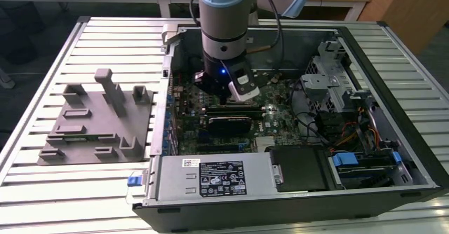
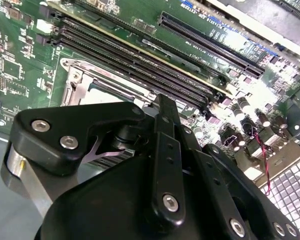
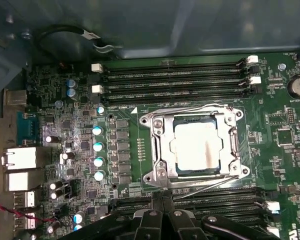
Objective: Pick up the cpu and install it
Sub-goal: 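Install the second cpu locking lever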
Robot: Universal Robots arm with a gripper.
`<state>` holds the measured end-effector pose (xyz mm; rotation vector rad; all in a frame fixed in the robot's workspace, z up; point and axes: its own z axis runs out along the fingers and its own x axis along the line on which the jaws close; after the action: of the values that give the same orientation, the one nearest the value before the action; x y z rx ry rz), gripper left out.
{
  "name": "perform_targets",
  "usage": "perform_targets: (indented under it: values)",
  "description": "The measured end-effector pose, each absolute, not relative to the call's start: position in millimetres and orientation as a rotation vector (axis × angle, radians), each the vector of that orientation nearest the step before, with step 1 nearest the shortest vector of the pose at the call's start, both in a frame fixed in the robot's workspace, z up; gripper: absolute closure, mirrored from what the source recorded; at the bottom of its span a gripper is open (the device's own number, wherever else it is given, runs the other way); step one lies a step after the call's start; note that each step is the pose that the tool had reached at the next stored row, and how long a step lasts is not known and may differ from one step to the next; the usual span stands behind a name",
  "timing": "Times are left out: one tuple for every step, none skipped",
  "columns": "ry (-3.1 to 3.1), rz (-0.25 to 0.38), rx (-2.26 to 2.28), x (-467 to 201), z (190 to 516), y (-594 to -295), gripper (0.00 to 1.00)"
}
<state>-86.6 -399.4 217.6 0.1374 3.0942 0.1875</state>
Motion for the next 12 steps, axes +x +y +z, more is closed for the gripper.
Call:
perform_targets:
  values:
    - [3.094, 0.197, 0.138, -87.0, 216.8, -400.2, 0.89]
    - [3.094, 0.206, 0.138, -87.3, 215.9, -400.8, 0.89]
    - [3.093, 0.214, 0.138, -87.8, 214.9, -401.4, 0.89]
    - [3.093, 0.220, 0.138, -88.1, 213.8, -401.7, 0.89]
    - [3.093, 0.228, 0.138, -88.2, 212.9, -402.2, 0.89]
    - [3.092, 0.237, 0.138, -88.3, 212.0, -402.8, 0.89]
    - [3.092, 0.248, 0.139, -88.5, 211.3, -403.4, 0.89]
    - [3.091, 0.261, 0.139, -88.6, 210.8, -404.1, 0.89]
    - [3.090, 0.273, 0.139, -88.7, 210.1, -404.8, 0.89]
    - [3.089, 0.286, 0.139, -88.7, 209.3, -405.6, 0.89]
    - [3.089, 0.297, 0.140, -88.8, 208.5, -406.4, 0.89]
    - [3.088, 0.308, 0.140, -88.8, 207.9, -407.4, 0.89]
